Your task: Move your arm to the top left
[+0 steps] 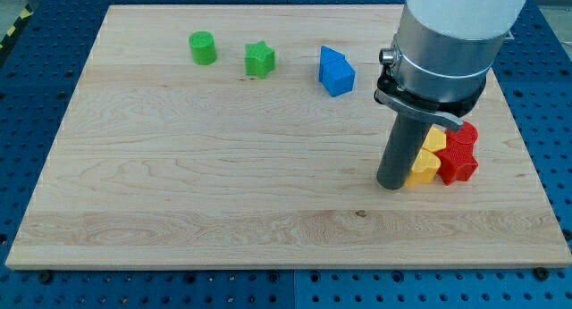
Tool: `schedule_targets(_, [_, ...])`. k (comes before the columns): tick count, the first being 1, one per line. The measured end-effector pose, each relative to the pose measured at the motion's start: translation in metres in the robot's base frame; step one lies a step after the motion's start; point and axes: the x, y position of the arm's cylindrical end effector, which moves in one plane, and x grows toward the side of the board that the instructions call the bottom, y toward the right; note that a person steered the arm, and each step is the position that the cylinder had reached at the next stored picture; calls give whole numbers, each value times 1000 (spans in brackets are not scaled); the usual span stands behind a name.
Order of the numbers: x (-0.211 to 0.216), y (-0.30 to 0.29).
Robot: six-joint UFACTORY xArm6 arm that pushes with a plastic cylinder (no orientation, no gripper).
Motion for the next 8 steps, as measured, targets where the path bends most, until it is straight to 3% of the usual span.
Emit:
schedule_targets(1, [1,0])
schedule_targets(3, [-42,-98])
schedule_targets(5, [-101,-131])
schedule_targets(8, [-155,-305])
